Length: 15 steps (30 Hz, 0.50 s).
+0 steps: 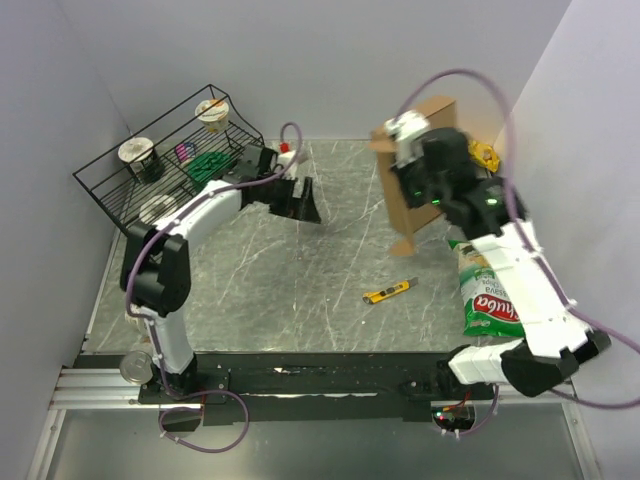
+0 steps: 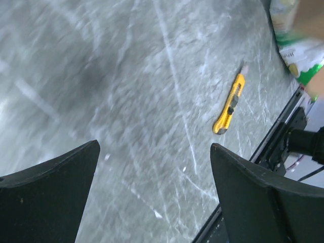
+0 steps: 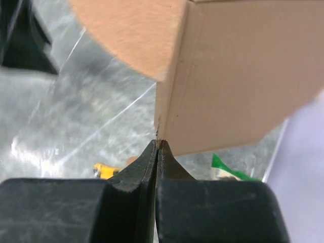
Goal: Unpack the express box
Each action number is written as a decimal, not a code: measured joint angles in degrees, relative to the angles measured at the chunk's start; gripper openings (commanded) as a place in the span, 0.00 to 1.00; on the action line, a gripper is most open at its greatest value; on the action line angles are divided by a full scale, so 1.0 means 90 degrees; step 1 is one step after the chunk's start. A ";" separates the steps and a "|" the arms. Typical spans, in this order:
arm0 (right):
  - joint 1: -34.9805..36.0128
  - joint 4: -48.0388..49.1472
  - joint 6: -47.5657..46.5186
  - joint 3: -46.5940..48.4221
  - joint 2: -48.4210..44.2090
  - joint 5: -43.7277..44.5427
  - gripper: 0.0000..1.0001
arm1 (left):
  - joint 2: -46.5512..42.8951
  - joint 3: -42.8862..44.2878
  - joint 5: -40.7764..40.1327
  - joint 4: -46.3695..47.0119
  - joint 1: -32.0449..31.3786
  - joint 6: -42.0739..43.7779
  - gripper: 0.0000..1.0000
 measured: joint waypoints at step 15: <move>0.1600 0.0226 -0.0571 0.0835 0.4328 0.0112 0.00 | -0.1836 -0.2324 0.0005 0.0007 0.1338 -0.0287 0.96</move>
